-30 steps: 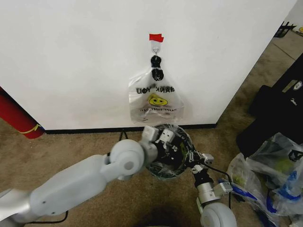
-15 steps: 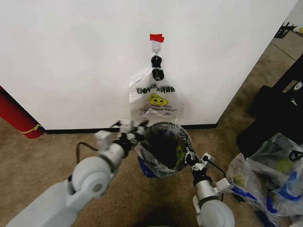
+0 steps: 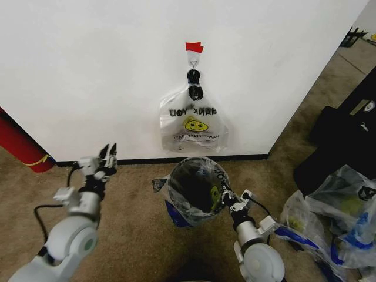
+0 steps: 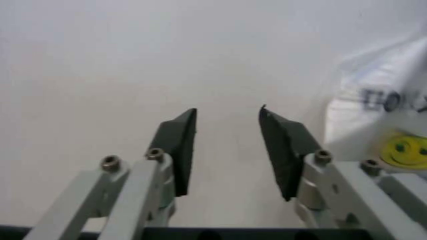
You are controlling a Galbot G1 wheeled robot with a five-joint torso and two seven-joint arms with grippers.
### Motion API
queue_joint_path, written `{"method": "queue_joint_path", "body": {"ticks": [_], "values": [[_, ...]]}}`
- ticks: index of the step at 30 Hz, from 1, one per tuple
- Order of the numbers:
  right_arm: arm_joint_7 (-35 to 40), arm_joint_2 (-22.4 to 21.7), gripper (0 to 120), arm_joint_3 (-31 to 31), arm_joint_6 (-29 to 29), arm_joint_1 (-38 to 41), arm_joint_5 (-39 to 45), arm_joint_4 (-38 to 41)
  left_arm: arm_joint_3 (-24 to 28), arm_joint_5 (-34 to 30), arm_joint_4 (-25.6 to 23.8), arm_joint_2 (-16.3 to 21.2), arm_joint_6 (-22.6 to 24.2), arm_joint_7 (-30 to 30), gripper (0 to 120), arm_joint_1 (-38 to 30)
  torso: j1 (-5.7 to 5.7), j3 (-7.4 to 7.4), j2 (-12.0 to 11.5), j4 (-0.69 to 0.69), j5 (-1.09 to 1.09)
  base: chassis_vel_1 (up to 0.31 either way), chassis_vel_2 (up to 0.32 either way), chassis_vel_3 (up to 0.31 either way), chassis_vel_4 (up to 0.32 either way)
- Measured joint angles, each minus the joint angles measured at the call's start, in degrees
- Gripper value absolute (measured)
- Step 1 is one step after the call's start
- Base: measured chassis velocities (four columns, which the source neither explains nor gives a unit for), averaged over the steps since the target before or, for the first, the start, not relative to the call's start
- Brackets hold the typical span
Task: Pick up the garbage bag from the wall and place it over the trash bin.
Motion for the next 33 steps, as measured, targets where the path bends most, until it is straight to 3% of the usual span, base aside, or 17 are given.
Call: {"method": "queue_joint_path", "body": {"ticks": [3,7,14,33], "values": [[0.0,-0.1,1,-0.2,-0.1,0.1,-0.8,-0.2,-2.0,2.0,1.3,-0.7,-4.2,2.5,54,1.8,0.00,0.00,0.0,-0.01,-0.01,0.000,0.000,0.000,0.000],[0.1,-0.5,1,-0.3,-0.2,0.0,-1.7,-0.2,-5.7,9.6,3.5,-2.5,-11.5,4.6,74,6.5,0.00,0.00,0.0,-0.02,0.00,0.000,0.000,0.000,0.000],[0.2,-0.2,1,-0.5,-1.0,0.5,-0.8,-1.2,-7.3,7.9,3.3,-3.6,-15.3,7.7,98,12.1,0.00,0.00,0.0,0.00,0.01,0.000,0.000,0.000,0.000],[0.8,0.0,1,-0.4,-2.0,0.4,-1.3,-3.0,-6.3,7.5,1.5,-8.0,-11.9,7.4,100,10.9,0.00,0.00,0.0,-0.01,0.00,0.000,0.000,0.000,0.000]]}}
